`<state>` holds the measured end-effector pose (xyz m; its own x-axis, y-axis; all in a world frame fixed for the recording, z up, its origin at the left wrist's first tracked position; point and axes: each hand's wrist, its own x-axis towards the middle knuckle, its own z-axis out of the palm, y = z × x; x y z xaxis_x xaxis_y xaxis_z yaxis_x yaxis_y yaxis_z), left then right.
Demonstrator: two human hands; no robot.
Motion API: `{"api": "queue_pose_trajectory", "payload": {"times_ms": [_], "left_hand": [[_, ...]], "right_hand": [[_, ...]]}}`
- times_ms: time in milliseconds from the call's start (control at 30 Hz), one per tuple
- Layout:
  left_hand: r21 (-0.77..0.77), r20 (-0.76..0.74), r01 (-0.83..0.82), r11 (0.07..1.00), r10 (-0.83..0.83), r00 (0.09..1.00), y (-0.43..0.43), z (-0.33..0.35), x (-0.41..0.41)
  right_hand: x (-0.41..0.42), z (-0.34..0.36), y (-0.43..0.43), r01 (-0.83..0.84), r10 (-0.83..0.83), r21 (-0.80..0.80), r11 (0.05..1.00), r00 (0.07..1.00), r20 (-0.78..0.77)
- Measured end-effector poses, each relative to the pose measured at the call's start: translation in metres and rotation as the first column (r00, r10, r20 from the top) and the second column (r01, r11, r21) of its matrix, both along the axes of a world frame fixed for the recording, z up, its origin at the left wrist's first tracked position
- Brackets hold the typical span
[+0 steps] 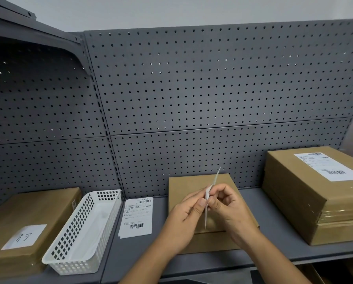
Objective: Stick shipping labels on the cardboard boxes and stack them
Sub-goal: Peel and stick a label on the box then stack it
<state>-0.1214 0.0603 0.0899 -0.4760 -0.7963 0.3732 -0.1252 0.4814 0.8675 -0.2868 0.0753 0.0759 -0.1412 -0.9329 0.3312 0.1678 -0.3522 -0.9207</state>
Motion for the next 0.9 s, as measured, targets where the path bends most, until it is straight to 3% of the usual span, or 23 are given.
{"api": "queue_pose_trajectory", "payload": {"times_ms": [600,900], "left_hand": [[0.060,0.000,-0.027,0.998,0.027,1.000,0.003,0.001,0.004],[0.095,-0.008,-0.032,0.995,0.032,0.999,0.008,0.002,0.005]], "right_hand": [[0.011,0.021,0.019,-0.025,0.025,0.005,1.000,1.000,0.006],[0.016,0.038,0.030,0.007,-0.014,-0.038,0.999,0.983,-0.183]]}}
